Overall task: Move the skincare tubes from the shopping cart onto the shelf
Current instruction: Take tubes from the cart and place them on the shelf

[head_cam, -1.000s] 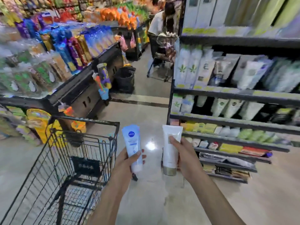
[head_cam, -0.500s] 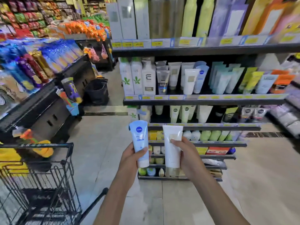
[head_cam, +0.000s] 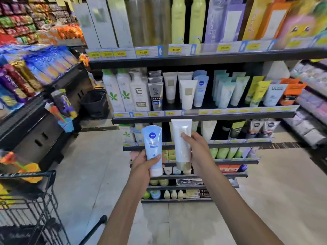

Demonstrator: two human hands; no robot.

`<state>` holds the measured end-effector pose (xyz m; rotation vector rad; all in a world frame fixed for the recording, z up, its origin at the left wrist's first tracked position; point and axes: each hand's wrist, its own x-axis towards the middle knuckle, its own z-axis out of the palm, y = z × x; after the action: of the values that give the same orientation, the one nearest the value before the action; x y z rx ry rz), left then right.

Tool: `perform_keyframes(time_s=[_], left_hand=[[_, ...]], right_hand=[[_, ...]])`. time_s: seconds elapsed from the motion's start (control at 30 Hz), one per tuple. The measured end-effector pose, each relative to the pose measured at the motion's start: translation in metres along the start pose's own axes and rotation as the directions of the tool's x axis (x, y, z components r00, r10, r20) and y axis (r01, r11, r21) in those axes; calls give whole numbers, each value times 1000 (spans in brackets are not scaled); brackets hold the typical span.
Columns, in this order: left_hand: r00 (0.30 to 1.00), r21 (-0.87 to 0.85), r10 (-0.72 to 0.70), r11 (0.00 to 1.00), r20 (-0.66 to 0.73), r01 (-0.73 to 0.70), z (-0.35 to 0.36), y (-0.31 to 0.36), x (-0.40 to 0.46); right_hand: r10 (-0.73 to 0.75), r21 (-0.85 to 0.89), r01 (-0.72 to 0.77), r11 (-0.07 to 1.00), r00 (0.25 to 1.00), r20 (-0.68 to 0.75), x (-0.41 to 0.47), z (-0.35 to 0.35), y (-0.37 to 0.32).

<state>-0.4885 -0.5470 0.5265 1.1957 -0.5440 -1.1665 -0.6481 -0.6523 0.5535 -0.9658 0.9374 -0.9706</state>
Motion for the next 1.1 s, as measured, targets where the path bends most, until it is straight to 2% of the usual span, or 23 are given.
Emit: perform_keyframes(time_s=[0.13, 0.43, 0.73, 1.0, 1.1], left_hand=[[1000, -10, 7, 1000, 19, -7, 0, 9, 31], [995, -12, 18, 1000, 97, -17, -11, 28, 95], [998, -15, -15, 1000, 63, 16, -20, 30, 118], [998, -2, -7, 1000, 58, 7, -20, 37, 138], [998, 2, -7, 1000, 60, 7, -19, 37, 144]], right_hand=[[-55, -6, 55, 998, 998, -24, 41, 15, -10], [-277, -53, 274, 960, 958, -69, 121, 56, -48], [-400, -41, 398, 916, 912, -94, 173, 76, -68], [-469, -103, 464, 880, 882, -38, 198, 81, -64], [-501, -180, 491, 852, 865, -12, 204, 80, -56]])
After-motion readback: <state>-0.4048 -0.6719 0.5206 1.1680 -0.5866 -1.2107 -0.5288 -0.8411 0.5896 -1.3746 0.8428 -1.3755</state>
